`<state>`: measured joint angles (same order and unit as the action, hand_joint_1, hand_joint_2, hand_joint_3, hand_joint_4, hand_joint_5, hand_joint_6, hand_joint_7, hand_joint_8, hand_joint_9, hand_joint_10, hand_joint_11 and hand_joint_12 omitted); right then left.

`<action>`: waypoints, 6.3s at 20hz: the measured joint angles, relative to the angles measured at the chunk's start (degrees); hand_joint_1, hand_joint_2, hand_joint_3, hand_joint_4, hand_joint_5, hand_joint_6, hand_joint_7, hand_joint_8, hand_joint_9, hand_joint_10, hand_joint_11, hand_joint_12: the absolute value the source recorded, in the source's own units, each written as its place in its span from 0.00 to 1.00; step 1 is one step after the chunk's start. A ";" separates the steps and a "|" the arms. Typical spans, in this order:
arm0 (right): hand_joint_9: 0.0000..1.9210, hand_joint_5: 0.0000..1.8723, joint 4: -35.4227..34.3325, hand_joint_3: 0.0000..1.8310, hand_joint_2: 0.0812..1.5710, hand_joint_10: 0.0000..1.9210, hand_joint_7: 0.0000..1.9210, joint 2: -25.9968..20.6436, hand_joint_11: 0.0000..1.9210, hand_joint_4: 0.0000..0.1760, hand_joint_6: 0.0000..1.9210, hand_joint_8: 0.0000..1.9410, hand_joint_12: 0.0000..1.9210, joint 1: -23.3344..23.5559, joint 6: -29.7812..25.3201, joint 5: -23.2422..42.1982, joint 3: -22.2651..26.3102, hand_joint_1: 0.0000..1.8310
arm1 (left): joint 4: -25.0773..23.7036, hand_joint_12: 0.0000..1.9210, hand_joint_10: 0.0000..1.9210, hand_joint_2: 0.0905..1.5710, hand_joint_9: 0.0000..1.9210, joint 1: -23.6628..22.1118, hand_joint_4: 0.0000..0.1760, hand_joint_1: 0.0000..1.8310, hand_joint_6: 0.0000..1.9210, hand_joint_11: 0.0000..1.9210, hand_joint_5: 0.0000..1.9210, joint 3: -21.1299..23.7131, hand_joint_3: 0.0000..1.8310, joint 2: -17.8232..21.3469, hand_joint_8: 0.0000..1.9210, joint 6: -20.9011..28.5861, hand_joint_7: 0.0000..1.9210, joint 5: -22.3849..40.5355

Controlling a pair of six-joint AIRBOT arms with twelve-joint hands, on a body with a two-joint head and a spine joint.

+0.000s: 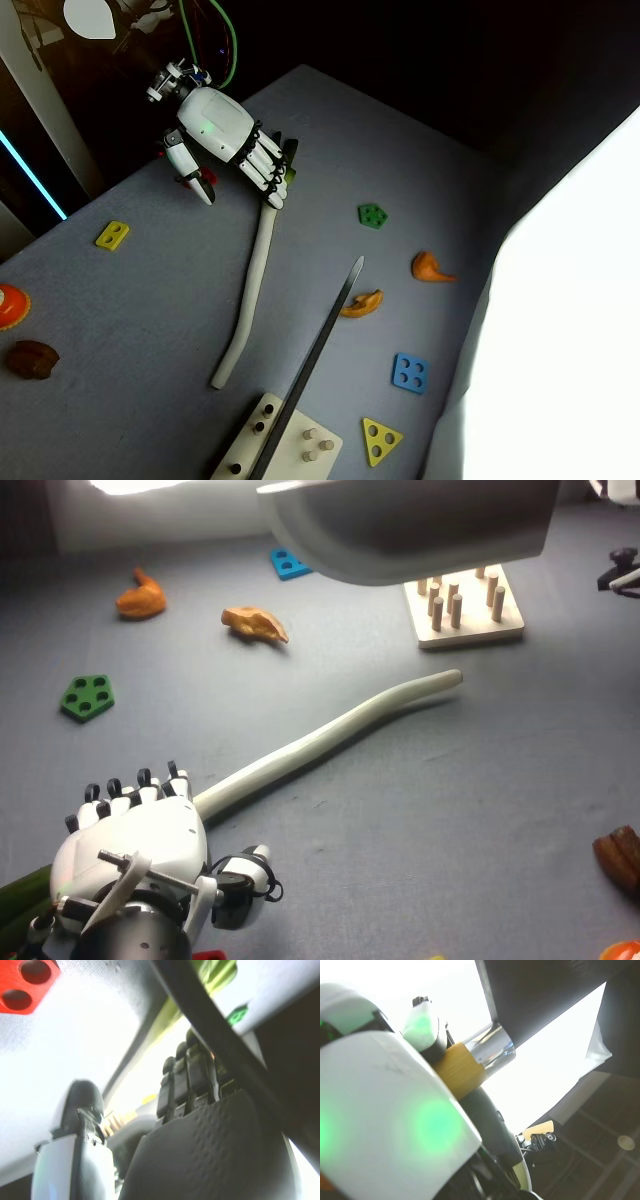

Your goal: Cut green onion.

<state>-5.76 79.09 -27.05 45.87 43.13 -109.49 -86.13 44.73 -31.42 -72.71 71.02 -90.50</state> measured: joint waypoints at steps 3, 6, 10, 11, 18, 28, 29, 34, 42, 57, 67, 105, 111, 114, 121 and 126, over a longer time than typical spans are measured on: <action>0.83 0.77 -0.15 0.34 0.53 1.00 0.80 -2.05 0.87 1.00 1.00 1.00 1.00 1.11 0.04 0.39 3.69 0.88 | -0.48 0.03 0.00 0.82 0.01 0.52 0.00 0.17 0.00 0.00 0.04 0.02 0.00 0.00 0.00 0.00 0.03 0.02; 0.82 0.76 -0.94 0.33 0.53 1.00 0.79 -5.07 0.86 1.00 1.00 1.00 1.00 1.88 5.25 0.39 9.94 0.88 | -0.17 0.00 0.00 0.83 0.00 0.81 0.00 0.15 0.00 0.00 0.01 0.00 0.00 -0.07 0.00 0.87 0.00 0.15; 0.83 0.76 -8.48 0.30 0.56 1.00 0.79 -8.90 0.87 1.00 1.00 1.00 1.00 1.88 19.15 0.37 20.65 0.86 | -0.04 0.00 0.00 0.83 0.00 1.29 0.00 0.15 0.00 0.00 0.02 0.07 0.00 -0.72 0.00 0.90 0.00 0.17; 0.83 0.76 -10.45 0.30 0.57 1.00 0.80 -9.53 0.87 1.00 1.00 1.00 1.00 1.95 21.27 0.42 22.49 0.86 | 0.17 0.00 0.00 0.83 0.00 1.29 0.00 0.14 0.01 0.00 0.03 0.13 0.00 -0.72 0.00 1.01 0.01 0.39; 0.82 0.74 -27.34 0.28 0.58 1.00 0.79 -14.16 0.87 1.00 1.00 1.00 1.00 -0.35 46.66 15.98 41.48 0.86 | 1.31 0.00 0.00 0.86 0.00 1.51 0.00 0.10 0.00 0.00 0.00 0.57 0.01 -1.46 0.00 1.27 0.00 0.44; 0.82 0.75 -40.85 0.31 0.56 1.00 0.79 -14.01 0.87 1.00 1.00 1.00 1.00 -3.32 54.99 31.54 53.88 0.86 | 2.80 0.00 0.00 0.87 0.01 2.43 0.00 0.07 0.01 0.00 0.02 1.27 0.01 -1.68 0.00 2.58 0.01 -0.13; 0.82 0.75 -40.98 0.31 0.56 1.00 0.79 -13.57 0.87 1.00 1.00 1.00 1.00 -3.93 54.95 32.09 53.92 0.86 | 2.91 0.00 0.00 0.88 0.00 2.40 0.00 0.06 0.01 0.00 0.02 1.27 0.01 -1.70 0.00 2.58 0.01 -0.17; 0.82 0.75 -41.51 0.31 0.55 1.00 0.78 -11.19 0.86 1.00 1.00 1.00 1.00 -6.47 53.16 33.92 53.99 0.86 | 3.02 0.03 0.00 0.86 0.00 2.40 0.00 0.10 0.00 0.00 0.01 1.27 0.00 -1.77 0.00 2.58 0.01 -0.13; 0.84 0.77 -39.87 0.36 0.52 1.00 0.80 -6.56 0.88 1.00 1.00 1.00 1.00 -8.59 53.66 36.35 51.17 0.88 | 3.26 0.01 0.01 0.85 0.02 2.40 0.00 0.15 0.01 0.01 0.03 1.25 0.00 -2.29 0.01 2.58 0.03 -0.04; 0.84 0.77 -39.19 0.38 0.49 1.00 0.80 0.66 0.88 1.00 1.00 1.00 1.00 -11.13 55.17 37.46 45.77 0.88 | 3.30 0.00 0.00 0.88 0.00 2.38 0.00 0.03 0.00 0.00 0.00 0.42 0.00 -2.73 0.00 2.58 0.00 0.66; 0.85 0.79 -31.65 0.39 0.50 1.00 0.81 -2.45 0.89 1.00 1.00 1.00 1.00 -17.14 52.52 41.20 47.54 0.86 | 3.58 0.01 0.00 0.84 0.03 2.16 0.00 0.17 0.01 0.01 0.06 0.42 0.00 -2.71 0.00 2.56 0.05 1.09; 0.85 0.77 -21.97 0.45 0.46 1.00 0.81 -11.91 0.89 1.00 1.00 1.00 1.00 -0.22 34.53 14.16 31.65 0.89 | 3.32 0.00 0.00 0.88 0.00 1.75 0.00 0.04 0.00 0.00 0.01 0.42 0.00 -2.38 0.00 2.54 0.01 1.46; 0.84 0.76 -12.63 0.41 0.49 1.00 0.80 -11.63 0.88 1.00 1.00 1.00 1.00 -2.86 26.21 13.66 25.92 0.88 | 3.72 0.00 0.00 0.87 0.01 1.09 0.00 0.10 0.00 0.00 0.03 0.37 0.00 -2.27 0.00 2.54 0.03 1.60; 0.84 0.77 -12.02 0.43 0.47 1.00 0.80 -11.04 0.88 1.00 1.00 1.00 1.00 -3.26 21.42 13.46 23.23 0.89 | 3.76 0.00 0.00 0.86 0.00 0.94 0.00 0.14 0.00 0.00 0.01 0.37 0.00 -2.14 0.00 2.54 0.01 1.77; 0.83 0.77 -10.19 0.41 0.50 1.00 0.80 -8.28 0.87 1.00 1.00 1.00 1.00 -4.68 14.05 13.38 16.31 0.87 | 3.34 0.13 0.00 0.84 0.05 0.02 0.00 0.16 0.01 0.00 0.09 0.37 0.00 -2.10 0.00 2.40 0.06 2.69; 0.85 0.82 -9.03 0.39 0.51 1.00 0.82 -5.60 0.88 1.00 1.00 1.00 1.00 -5.66 8.48 13.51 10.25 0.85 | 2.27 0.16 0.01 0.85 0.06 -1.49 0.00 0.15 0.01 0.00 0.09 0.24 0.00 -1.68 0.01 0.57 0.09 6.34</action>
<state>-14.79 73.49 -32.71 54.35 56.64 -99.24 -83.85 43.24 -31.18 -74.39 71.59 -84.16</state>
